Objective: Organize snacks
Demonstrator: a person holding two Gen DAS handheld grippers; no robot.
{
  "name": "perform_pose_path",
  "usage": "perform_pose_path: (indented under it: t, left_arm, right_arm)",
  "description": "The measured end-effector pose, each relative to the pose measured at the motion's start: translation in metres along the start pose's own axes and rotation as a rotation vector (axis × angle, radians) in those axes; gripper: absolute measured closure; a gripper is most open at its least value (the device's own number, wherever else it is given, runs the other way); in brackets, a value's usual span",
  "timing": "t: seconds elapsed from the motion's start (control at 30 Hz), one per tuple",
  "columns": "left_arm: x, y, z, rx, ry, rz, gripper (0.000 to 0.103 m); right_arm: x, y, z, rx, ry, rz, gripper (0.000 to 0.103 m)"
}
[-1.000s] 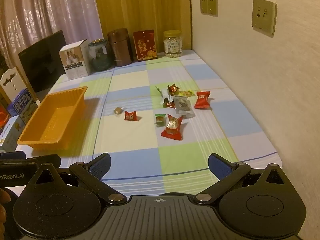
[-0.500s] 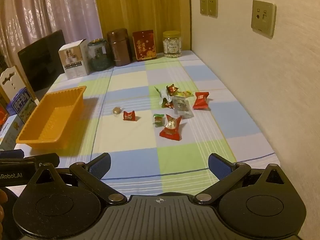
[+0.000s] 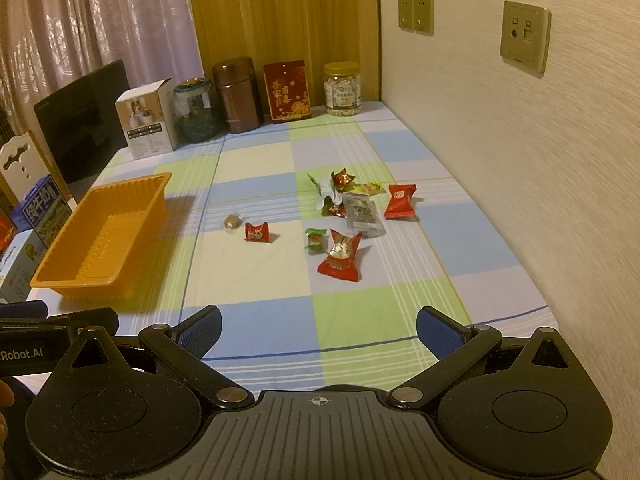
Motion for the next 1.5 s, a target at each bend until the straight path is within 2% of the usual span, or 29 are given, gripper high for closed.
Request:
perform_pose_path:
  t: [1.5]
  left_arm:
    - [0.0066, -0.0012, 0.0004, 0.002, -0.006, -0.011, 0.000]
  right_arm:
    - [-0.0007, -0.0021, 0.0006, 0.001, -0.004, -0.005, 0.000]
Point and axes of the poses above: each gripper's, at about its wrist camera, not at the fingertips, and y roughly the way its jaws point, x to its right, z to its top, the point moved 8 cm from there along y, roughly the way its jaws point, and after that the axes turned 12 degrees about -y, right-handed, at the moved point
